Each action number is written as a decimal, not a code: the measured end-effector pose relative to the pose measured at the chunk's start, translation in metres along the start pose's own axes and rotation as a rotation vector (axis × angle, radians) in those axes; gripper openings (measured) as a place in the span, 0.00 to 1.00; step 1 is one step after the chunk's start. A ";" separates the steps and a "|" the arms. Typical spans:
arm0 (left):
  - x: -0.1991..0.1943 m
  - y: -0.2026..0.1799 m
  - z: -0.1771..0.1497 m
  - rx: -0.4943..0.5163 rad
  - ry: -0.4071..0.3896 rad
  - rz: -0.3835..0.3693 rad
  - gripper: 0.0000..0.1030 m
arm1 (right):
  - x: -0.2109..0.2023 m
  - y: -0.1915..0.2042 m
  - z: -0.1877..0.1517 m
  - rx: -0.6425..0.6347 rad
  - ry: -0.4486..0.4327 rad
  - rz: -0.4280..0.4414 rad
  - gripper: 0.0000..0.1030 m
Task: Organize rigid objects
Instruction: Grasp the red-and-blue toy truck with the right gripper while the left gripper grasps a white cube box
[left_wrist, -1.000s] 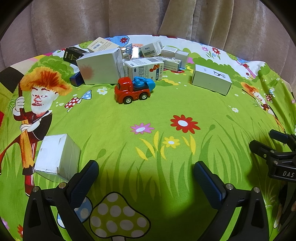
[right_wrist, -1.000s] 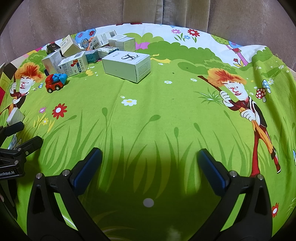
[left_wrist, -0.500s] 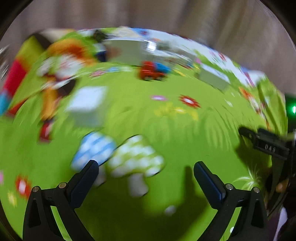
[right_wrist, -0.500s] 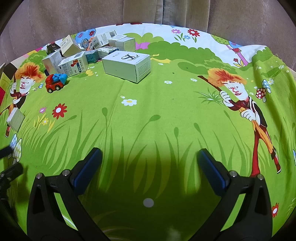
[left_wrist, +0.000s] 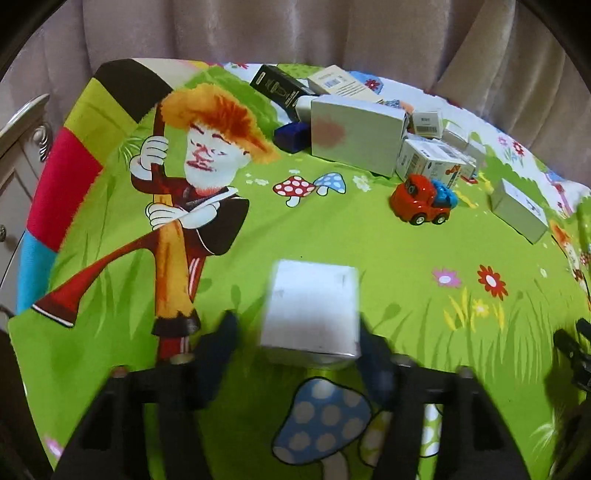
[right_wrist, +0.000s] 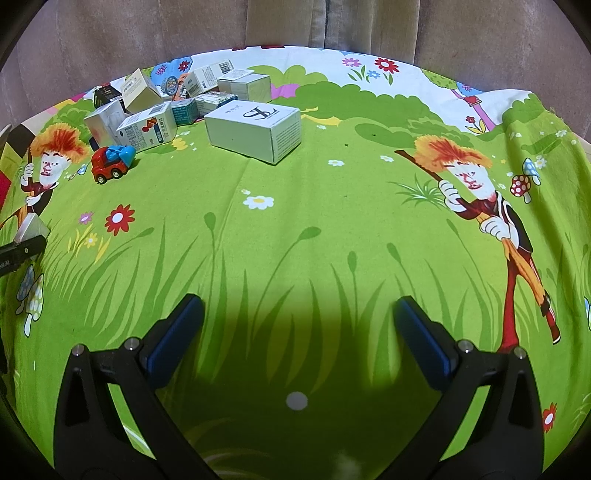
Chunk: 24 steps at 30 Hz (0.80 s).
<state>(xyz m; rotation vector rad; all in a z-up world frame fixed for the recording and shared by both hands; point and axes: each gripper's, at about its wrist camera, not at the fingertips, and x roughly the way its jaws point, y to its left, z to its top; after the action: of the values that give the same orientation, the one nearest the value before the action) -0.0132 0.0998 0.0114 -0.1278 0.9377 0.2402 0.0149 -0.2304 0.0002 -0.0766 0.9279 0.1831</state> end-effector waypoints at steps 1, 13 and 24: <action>-0.004 0.002 -0.002 0.012 -0.009 -0.011 0.40 | 0.000 0.000 -0.001 0.000 0.000 0.001 1.00; -0.008 0.015 -0.011 -0.017 -0.068 -0.050 0.40 | 0.013 0.106 0.058 -0.316 0.015 0.276 0.99; -0.007 0.016 -0.011 -0.015 -0.067 -0.052 0.40 | 0.093 0.189 0.129 -0.663 0.052 0.435 0.92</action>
<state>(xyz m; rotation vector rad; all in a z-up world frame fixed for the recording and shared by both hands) -0.0299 0.1114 0.0100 -0.1566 0.8646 0.2023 0.1352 -0.0149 0.0049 -0.4949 0.8947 0.8934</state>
